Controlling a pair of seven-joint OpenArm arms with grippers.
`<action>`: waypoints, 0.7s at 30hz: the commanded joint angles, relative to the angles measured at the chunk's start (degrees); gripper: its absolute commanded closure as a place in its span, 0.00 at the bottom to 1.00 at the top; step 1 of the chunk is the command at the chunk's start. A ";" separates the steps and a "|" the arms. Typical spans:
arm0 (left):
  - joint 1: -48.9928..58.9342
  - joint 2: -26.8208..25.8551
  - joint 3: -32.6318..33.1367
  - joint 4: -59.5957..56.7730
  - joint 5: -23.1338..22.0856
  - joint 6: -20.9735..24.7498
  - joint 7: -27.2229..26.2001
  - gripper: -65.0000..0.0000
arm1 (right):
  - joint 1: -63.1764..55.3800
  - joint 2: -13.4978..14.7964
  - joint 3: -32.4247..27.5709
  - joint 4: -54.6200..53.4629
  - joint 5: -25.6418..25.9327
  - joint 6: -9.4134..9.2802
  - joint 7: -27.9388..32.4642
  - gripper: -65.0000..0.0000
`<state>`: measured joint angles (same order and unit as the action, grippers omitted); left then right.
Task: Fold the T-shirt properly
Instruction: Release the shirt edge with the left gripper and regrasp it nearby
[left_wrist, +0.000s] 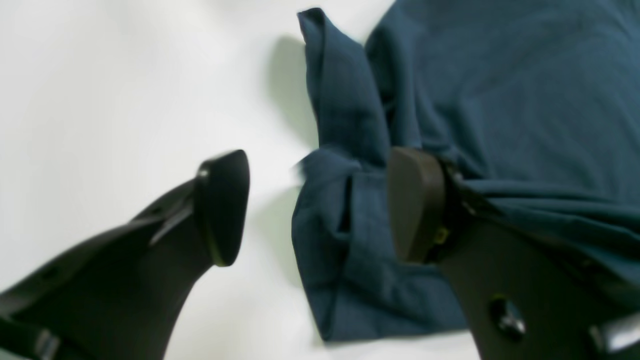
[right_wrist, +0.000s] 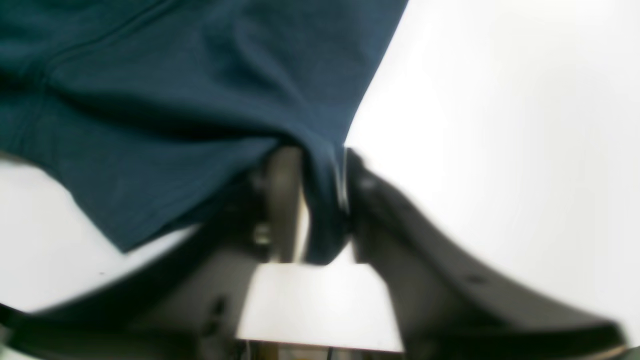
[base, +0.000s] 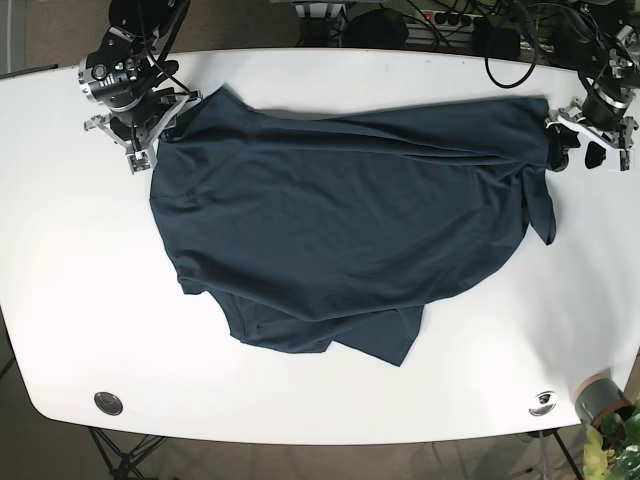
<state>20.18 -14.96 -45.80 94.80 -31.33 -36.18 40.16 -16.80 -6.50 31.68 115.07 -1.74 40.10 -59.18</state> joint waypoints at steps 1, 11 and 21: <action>0.69 -1.35 -0.75 1.06 -0.98 -2.10 -1.17 0.37 | -1.18 0.39 0.10 1.11 0.11 -0.10 0.76 0.59; -2.82 -0.99 -7.87 0.71 -0.54 -3.82 -1.09 0.37 | -0.04 3.03 0.19 0.93 12.33 -0.10 0.67 0.55; -12.49 -3.28 -5.50 -6.06 -0.18 -3.82 1.29 0.36 | 3.74 3.29 -0.08 0.85 12.59 -0.10 0.41 0.55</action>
<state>10.39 -15.79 -51.70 89.56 -30.17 -39.55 41.91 -13.65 -3.53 31.68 115.02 10.02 39.92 -59.92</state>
